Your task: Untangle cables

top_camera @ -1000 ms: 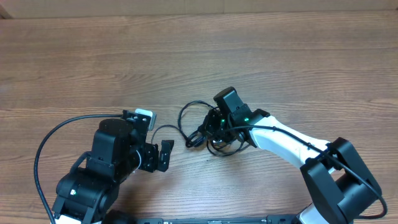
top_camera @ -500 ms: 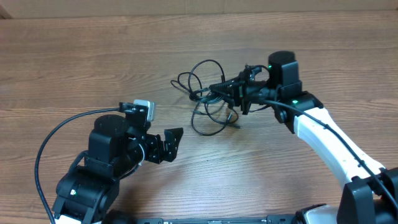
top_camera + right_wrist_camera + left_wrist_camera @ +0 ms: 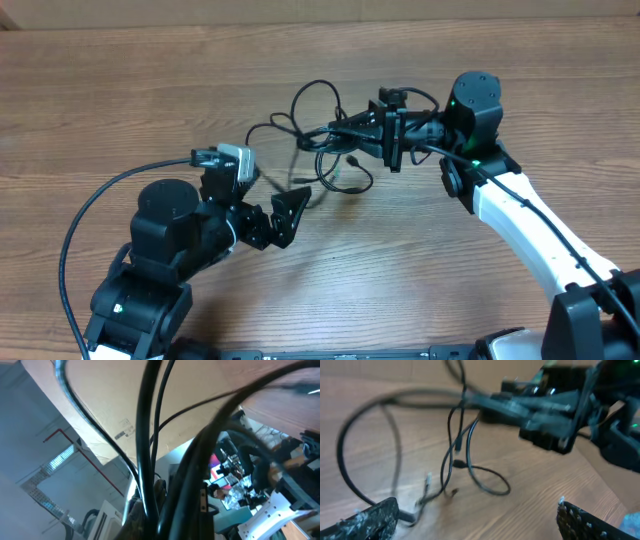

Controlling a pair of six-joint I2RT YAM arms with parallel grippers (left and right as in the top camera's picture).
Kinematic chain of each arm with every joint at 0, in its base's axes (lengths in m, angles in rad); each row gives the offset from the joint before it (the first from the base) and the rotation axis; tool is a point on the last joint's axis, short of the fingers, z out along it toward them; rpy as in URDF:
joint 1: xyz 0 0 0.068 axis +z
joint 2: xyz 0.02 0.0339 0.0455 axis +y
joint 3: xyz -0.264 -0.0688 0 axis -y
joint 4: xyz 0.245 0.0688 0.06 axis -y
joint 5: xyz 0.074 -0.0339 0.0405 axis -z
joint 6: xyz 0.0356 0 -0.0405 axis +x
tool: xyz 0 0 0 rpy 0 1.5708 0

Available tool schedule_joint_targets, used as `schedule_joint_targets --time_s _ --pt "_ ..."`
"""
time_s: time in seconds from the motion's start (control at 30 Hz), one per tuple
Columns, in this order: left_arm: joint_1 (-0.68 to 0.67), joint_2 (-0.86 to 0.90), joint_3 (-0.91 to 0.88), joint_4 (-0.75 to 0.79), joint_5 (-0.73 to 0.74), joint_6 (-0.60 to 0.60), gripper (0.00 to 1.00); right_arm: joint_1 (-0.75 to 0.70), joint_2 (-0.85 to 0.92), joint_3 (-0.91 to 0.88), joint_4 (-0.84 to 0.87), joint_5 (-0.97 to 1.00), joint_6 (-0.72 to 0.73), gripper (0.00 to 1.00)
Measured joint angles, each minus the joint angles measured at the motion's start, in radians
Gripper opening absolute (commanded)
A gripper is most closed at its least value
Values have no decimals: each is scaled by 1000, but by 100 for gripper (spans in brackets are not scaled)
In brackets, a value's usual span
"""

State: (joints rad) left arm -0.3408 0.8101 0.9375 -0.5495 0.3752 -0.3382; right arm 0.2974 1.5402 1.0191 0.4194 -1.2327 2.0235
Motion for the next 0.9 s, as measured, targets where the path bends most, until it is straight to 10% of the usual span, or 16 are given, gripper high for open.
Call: schedule_joint_targets --time_s 0.9 --pt "0 125 0 256 -43 52 100 6 0 0 14 -80 0 4"
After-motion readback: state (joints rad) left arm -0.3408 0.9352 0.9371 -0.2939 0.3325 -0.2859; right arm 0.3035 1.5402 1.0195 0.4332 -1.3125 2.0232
